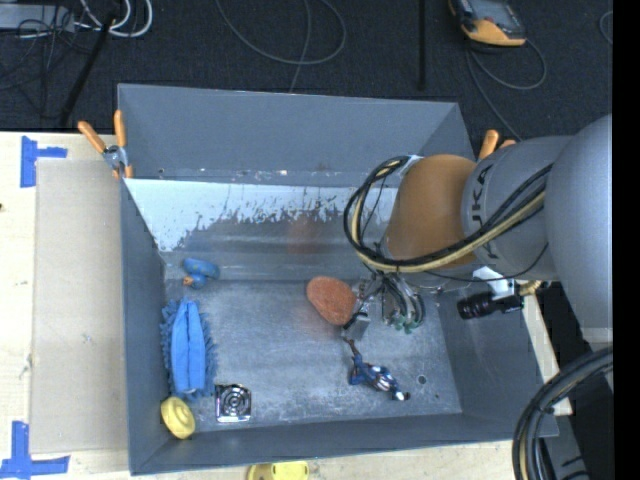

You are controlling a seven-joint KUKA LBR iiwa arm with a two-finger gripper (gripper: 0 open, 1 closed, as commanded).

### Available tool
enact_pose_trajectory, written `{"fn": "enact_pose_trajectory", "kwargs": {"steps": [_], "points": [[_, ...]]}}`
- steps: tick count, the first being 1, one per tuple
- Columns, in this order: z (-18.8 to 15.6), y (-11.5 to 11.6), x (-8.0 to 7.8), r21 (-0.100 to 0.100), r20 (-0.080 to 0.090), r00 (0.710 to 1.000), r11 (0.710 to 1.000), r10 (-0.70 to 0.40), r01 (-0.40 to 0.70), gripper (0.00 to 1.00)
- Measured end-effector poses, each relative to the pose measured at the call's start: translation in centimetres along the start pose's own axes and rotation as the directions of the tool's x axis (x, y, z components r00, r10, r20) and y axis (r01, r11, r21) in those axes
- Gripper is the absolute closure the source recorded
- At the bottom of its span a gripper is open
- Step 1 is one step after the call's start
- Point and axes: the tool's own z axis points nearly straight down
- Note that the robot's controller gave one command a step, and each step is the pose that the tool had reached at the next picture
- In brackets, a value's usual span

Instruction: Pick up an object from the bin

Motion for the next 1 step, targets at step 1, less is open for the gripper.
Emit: {"fn": "enact_pose_trajectory", "kwargs": {"steps": [1], "points": [[0.22, -0.02, -0.8, 0.0, 0.002, 0.991, 0.991, -0.135, 0.135, 1.0]]}}
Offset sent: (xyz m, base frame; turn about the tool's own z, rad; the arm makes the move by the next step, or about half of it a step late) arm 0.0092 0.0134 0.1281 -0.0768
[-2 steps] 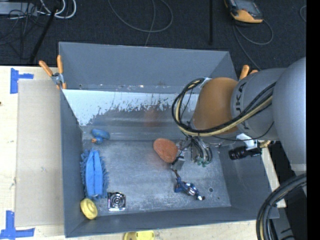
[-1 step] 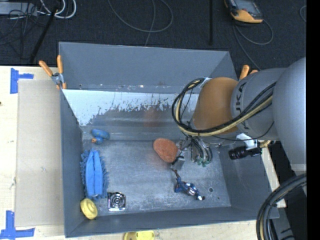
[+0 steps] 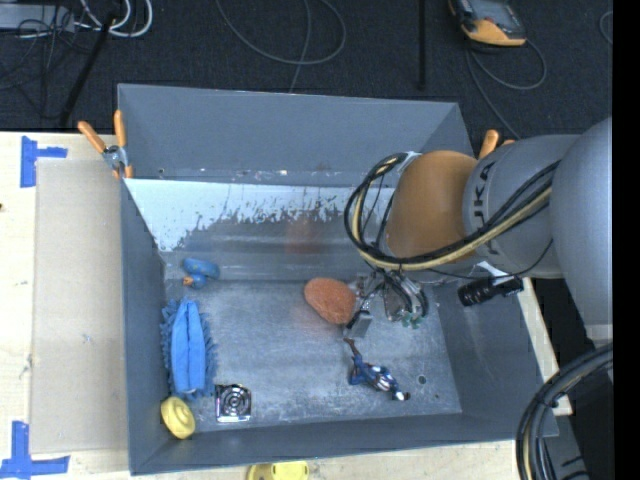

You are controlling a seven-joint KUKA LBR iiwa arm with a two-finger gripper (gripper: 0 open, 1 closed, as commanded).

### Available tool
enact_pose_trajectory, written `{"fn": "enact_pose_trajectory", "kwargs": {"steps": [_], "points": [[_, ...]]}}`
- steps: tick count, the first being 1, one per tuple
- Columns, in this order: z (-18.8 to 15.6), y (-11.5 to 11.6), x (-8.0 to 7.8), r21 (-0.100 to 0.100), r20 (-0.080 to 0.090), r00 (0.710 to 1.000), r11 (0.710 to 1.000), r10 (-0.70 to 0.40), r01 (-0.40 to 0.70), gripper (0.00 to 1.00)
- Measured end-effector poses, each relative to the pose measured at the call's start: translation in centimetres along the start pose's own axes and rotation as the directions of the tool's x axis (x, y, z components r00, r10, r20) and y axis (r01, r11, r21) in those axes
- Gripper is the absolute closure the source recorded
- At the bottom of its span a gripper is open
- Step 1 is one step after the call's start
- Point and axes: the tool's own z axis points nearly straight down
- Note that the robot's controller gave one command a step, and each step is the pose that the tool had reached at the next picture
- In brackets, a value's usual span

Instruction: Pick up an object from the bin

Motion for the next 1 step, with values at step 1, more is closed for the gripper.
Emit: {"fn": "enact_pose_trajectory", "kwargs": {"steps": [1], "points": [[-13.05, 1.58, -0.1, -0.001, 0.001, 0.998, 0.998, 0.057, -0.057, 1.0]]}}
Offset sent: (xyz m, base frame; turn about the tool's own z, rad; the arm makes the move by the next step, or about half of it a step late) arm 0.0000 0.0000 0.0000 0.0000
